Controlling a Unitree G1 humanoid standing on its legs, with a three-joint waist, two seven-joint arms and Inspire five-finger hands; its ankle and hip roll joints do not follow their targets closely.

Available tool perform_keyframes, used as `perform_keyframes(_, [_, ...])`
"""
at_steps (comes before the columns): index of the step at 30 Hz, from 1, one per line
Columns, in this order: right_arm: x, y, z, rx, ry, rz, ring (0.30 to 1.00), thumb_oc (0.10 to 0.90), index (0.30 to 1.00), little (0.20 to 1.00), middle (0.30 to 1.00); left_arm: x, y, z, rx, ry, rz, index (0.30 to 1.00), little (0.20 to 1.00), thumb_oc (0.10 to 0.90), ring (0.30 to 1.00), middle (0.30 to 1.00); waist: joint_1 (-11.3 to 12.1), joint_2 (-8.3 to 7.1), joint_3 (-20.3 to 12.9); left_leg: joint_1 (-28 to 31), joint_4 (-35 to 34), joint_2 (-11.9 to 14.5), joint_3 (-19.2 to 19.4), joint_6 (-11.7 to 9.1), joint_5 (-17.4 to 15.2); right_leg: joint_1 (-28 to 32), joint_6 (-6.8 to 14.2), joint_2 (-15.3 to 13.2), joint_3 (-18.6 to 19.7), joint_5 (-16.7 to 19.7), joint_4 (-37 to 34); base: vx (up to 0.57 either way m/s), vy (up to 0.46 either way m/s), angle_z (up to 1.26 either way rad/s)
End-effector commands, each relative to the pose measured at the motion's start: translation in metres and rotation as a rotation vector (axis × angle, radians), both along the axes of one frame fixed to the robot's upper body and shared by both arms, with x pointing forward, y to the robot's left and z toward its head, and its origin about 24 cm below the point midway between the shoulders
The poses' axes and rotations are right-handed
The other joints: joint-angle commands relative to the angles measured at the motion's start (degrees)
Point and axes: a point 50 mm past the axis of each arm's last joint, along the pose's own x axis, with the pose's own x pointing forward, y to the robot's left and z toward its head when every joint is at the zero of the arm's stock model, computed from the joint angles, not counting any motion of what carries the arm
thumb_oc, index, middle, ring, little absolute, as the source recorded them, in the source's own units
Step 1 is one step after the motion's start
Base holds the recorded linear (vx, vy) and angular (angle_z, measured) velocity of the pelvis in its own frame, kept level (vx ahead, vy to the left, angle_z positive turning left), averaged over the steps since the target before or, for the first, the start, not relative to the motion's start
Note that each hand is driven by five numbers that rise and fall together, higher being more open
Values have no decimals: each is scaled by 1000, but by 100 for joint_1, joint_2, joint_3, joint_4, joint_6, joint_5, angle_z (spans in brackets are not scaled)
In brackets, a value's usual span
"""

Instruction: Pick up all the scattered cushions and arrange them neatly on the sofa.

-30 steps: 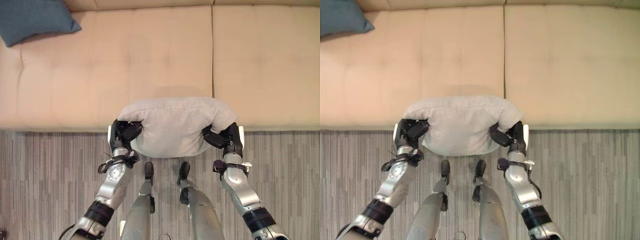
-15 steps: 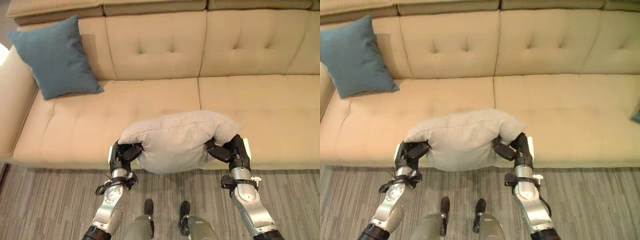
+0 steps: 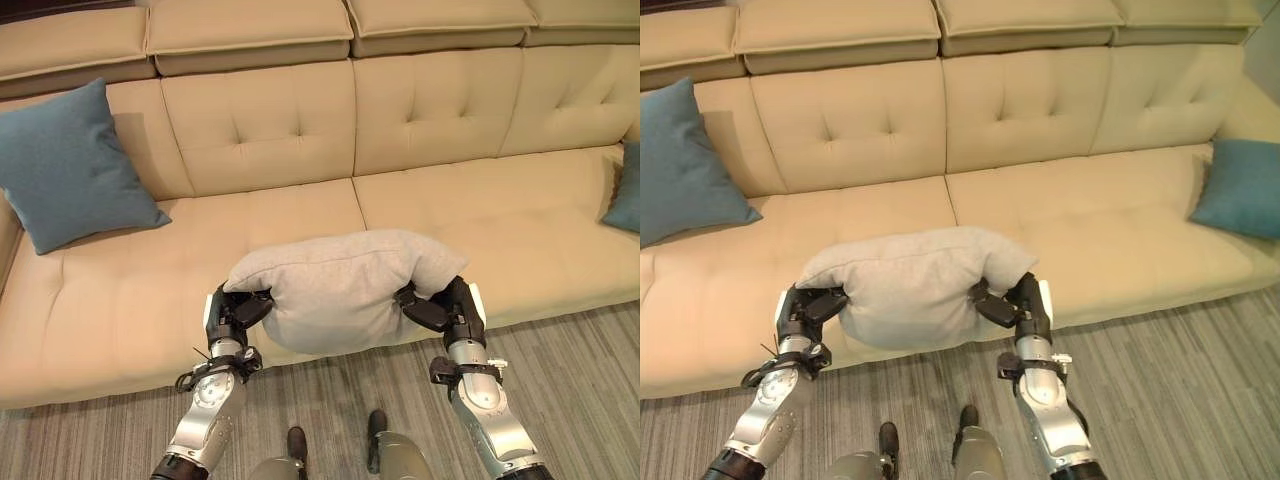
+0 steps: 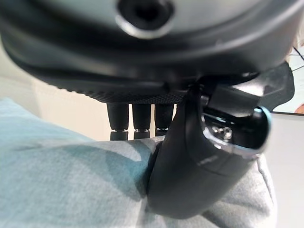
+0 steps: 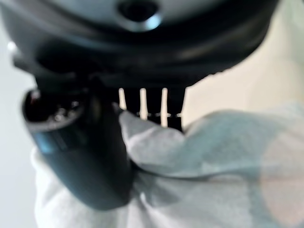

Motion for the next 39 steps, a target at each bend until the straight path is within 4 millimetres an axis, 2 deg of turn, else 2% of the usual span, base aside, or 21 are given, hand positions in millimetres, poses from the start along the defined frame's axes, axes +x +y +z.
perform_keyframes(1, [16, 44, 85, 75, -441, 215, 300, 400, 300, 300, 300, 13, -55, 49, -31, -291, -259, 300, 300, 400, 300, 300, -166, -23, -442, 225, 115, -28, -537, -106, -717, 12, 363, 155, 211, 304, -332, 302, -243, 39])
perform_keyframes(2, [16, 45, 85, 84, -441, 224, 300, 400, 300, 300, 300, 13, -52, 48, -24, -289, -259, 300, 300, 400, 300, 300, -158, -48, -485, 377, 141, -19, -524, -152, -857, 59, 360, 20, -87, 356, -401, 365, -298, 44])
perform_keyframes(5, [14, 45, 82, 86, -427, 237, 300, 400, 300, 300, 300, 8, -52, 44, -36, -272, -261, 300, 300, 400, 300, 300, -167, -59, -594, 544, 234, 74, -483, -253, -966, 218, 274, 73, -158, 276, -348, 290, -228, 7])
perform_keyframes(6, [12, 41, 78, 85, -414, 231, 300, 400, 300, 300, 300, 4, -52, 41, -69, -266, -253, 300, 300, 400, 300, 300, -183, -34, -661, 517, 544, 208, -506, -425, -826, 434, 161, 182, -234, 188, -399, 187, -183, -18])
perform_keyframes(7, [12, 41, 78, 84, -414, 231, 300, 400, 300, 300, 300, 4, -52, 41, -70, -266, -253, 300, 300, 400, 300, 300, -194, -27, -659, 513, 558, 216, -518, -430, -833, 447, 157, 188, -248, 190, -410, 295, -382, -5])
perform_keyframes(8, [10, 37, 76, 87, -407, 221, 300, 400, 300, 300, 300, 2, -55, 38, -89, -251, -263, 300, 300, 400, 300, 300, -201, -37, -644, 191, 1307, 383, -555, -569, -430, 733, -7, 301, -269, 100, -598, 131, -298, 13])
perform_keyframes(10, [8, 32, 77, 88, -413, 208, 300, 400, 300, 300, 300, 3, -58, 39, -101, -252, -275, 300, 300, 400, 300, 300, -203, -74, -545, -368, 2185, 498, -555, -578, -73, 927, -194, 368, -353, 8, -719, 112, -324, 30])
perform_keyframes(12, [8, 28, 76, 89, -404, 189, 300, 400, 300, 300, 300, 3, -61, 40, -107, -257, -288, 300, 300, 400, 300, 300, -189, -130, -503, -745, 2521, 534, -396, -482, -114, 1121, -309, 438, -364, -114, -846, 126, -233, 17])
perform_keyframes(14, [8, 28, 76, 89, -404, 188, 300, 400, 300, 300, 300, 3, -61, 40, -107, -257, -288, 300, 300, 400, 300, 300, -189, -128, -503, -750, 2532, 536, -397, -480, -123, 1121, -308, 439, -364, -116, -846, 98, -93, 10])
perform_keyframes(15, [7, 26, 75, 92, -398, 181, 300, 400, 300, 300, 300, 3, -62, 39, -98, -250, -302, 300, 300, 400, 300, 300, -158, -155, -499, -923, 2268, 354, -425, -447, -287, 1203, -315, 458, -345, -169, -869, 176, -104, 15])
perform_keyframes(17, [5, 24, 74, 83, -396, 176, 300, 400, 300, 300, 300, 2, -64, 37, -92, -238, -318, 300, 300, 400, 300, 300, -164, -159, -527, -993, 1725, 257, -271, -407, -423, 1308, -290, 489, -408, -254, -924, 183, -89, 16])
perform_keyframes(18, [5, 24, 74, 83, -396, 176, 300, 400, 300, 300, 300, 2, -64, 36, -92, -237, -318, 300, 300, 400, 300, 300, -164, -165, -523, -975, 1705, 249, -268, -404, -418, 1317, -287, 481, -407, -257, -926, 149, -37, 29])
perform_keyframes(19, [5, 24, 74, 84, -396, 174, 300, 400, 300, 300, 300, 3, -66, 37, -89, -237, -324, 300, 300, 400, 300, 300, -144, -127, -534, -1135, 1259, 160, -141, -424, -234, 1437, -287, 557, -444, -311, -997, 135, -21, 35])
perform_keyframes(22, [6, 24, 72, 105, -389, 155, 300, 400, 300, 300, 300, 3, -66, 37, -93, -233, -324, 300, 300, 400, 300, 300, -44, -63, -501, -1418, 831, 6, -112, -488, 190, 1635, -286, 704, -426, -382, -1065, 135, -9, 30])
perform_keyframes(25, [6, 27, 71, 100, -392, 162, 300, 400, 300, 300, 300, 1, -64, 34, -86, -223, -320, 300, 300, 400, 300, 300, 34, -3, -574, -1106, 318, -61, -245, -421, 182, 1777, -260, 784, -339, -495, -1051, 213, 88, -14])
perform_keyframes(30, [6, 34, 70, 117, -389, 180, 300, 400, 300, 300, 300, -2, -59, 31, -81, -210, -304, 300, 300, 400, 300, 300, 89, -57, -700, -773, 166, -97, -242, -277, 77, 1779, -171, 693, -285, -630, -640, 155, 100, -37])
perform_keyframes(31, [8, 39, 71, 115, -390, 200, 300, 400, 300, 300, 300, -1, -54, 33, -60, -218, -290, 300, 300, 400, 300, 300, 96, -33, -699, -555, 58, -77, -159, -172, -12, 1527, -21, 564, -354, -588, -12, 72, 87, -8])
perform_keyframes(32, [8, 39, 71, 115, -390, 200, 300, 400, 300, 300, 300, -1, -54, 33, -59, -218, -290, 300, 300, 400, 300, 300, 102, -39, -698, -552, 53, -82, -149, -169, -12, 1512, -18, 556, -344, -603, 17, 113, 141, -26])
perform_keyframes(33, [10, 45, 72, 123, -393, 221, 300, 400, 300, 300, 300, 1, -50, 37, -25, -237, -274, 300, 300, 400, 300, 300, 80, 3, -601, -396, 24, -15, -159, -49, -75, 996, 185, 380, -288, -323, 932, 40, 57, -25])
perform_keyframes(36, [10, 47, 74, 122, -400, 228, 300, 400, 300, 300, 300, 2, -48, 38, -18, -245, -269, 300, 300, 400, 300, 300, 71, 14, -579, -333, -22, -16, -182, -42, -103, 854, 202, 312, -205, -278, 963, 48, 5, -10])
perform_keyframes(39, [13, 47, 78, 99, -412, 235, 300, 400, 300, 300, 300, 3, -47, 41, -15, -263, -258, 300, 300, 400, 300, 300, 24, 75, -559, -221, -150, 9, -296, -92, -141, 657, 159, 134, 3, -176, 170, 106, -81, 11])
